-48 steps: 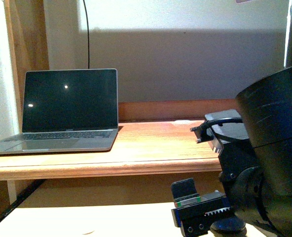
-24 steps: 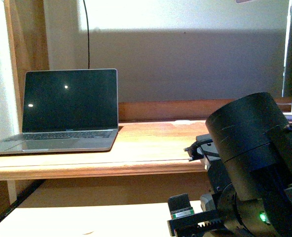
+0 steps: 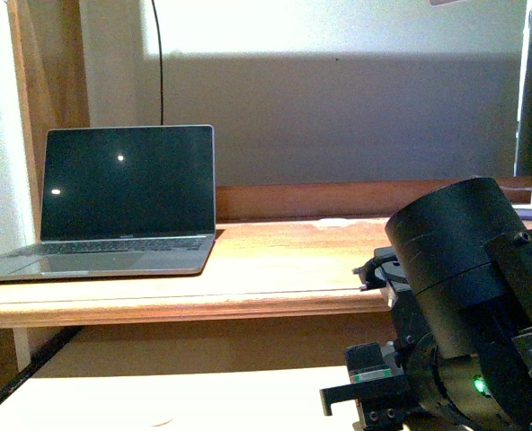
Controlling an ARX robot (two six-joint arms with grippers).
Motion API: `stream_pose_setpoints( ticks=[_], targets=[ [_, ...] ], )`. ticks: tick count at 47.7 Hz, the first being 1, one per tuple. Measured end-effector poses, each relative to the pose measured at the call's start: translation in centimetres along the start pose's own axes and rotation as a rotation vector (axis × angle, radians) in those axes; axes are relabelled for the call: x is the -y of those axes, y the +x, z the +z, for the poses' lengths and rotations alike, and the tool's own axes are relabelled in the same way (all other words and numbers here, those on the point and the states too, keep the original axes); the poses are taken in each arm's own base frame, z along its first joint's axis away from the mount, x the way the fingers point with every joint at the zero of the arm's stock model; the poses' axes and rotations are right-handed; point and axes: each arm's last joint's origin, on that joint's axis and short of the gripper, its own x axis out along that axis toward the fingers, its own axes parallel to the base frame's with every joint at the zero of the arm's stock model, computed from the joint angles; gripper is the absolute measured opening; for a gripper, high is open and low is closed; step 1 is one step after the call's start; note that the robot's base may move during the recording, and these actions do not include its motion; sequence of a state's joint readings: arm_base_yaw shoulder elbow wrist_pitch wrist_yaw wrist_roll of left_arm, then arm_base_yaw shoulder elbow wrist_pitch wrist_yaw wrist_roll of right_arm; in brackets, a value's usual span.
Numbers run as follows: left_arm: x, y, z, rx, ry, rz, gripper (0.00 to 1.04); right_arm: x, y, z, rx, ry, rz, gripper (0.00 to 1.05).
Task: Place mouse
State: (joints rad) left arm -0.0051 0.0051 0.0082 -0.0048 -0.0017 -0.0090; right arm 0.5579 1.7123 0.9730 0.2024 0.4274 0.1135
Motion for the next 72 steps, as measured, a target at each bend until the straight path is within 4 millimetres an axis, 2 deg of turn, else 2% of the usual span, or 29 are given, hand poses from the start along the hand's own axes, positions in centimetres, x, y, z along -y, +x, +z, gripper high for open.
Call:
stream_pose_setpoints(
  ticks=[6,15,21,24,28,31,36,40,43,49,59,68,72],
  targets=[
    [0.0,0.0,0.0,0.000,0.000,0.000,0.97,0.7,-1.1,0.1,0.014,0.004,0.002,0.55],
    [0.0,0.0,0.0,0.000,0.000,0.000,0.97,1.9,-4.6,1.9,0.056,-0.009,0.082,0.55],
    [0.0,0.0,0.0,0.000,0.000,0.000,0.97,2.2,-6.4,4.5,0.109,0.020,0.125,0.55],
    [0.0,0.0,0.0,0.000,0.000,0.000,0.97,2.0,-6.8,7.4,0.165,0.046,0.130,0.55],
    [0.0,0.0,0.0,0.000,0.000,0.000,0.97,1.5,-6.6,9.8,0.195,0.075,0.131,0.55],
    [0.0,0.0,0.0,0.000,0.000,0.000,0.97,0.3,-5.7,12.1,0.201,0.092,0.128,0.55],
    [0.0,0.0,0.0,0.000,0.000,0.000,0.97,-1.8,-3.6,13.9,0.177,0.090,0.109,0.55],
    [0.0,0.0,0.0,0.000,0.000,0.000,0.97,-3.3,-1.7,14.5,0.158,0.077,0.089,0.55],
    [0.0,0.0,0.0,0.000,0.000,0.000,0.97,-4.9,0.7,14.6,0.131,0.055,0.053,0.55],
    [0.0,0.0,0.0,0.000,0.000,0.000,0.97,-6.8,3.8,14.7,0.111,0.043,0.009,0.55],
    [0.0,0.0,0.0,0.000,0.000,0.000,0.97,-8.5,5.8,14.8,0.106,0.040,-0.009,0.55],
    [0.0,0.0,0.0,0.000,0.000,0.000,0.97,-9.4,6.8,14.3,0.093,0.052,-0.012,0.55],
    [0.0,0.0,0.0,0.000,0.000,0.000,0.97,-9.5,6.9,14.3,0.084,0.061,0.009,0.69]
  ],
)
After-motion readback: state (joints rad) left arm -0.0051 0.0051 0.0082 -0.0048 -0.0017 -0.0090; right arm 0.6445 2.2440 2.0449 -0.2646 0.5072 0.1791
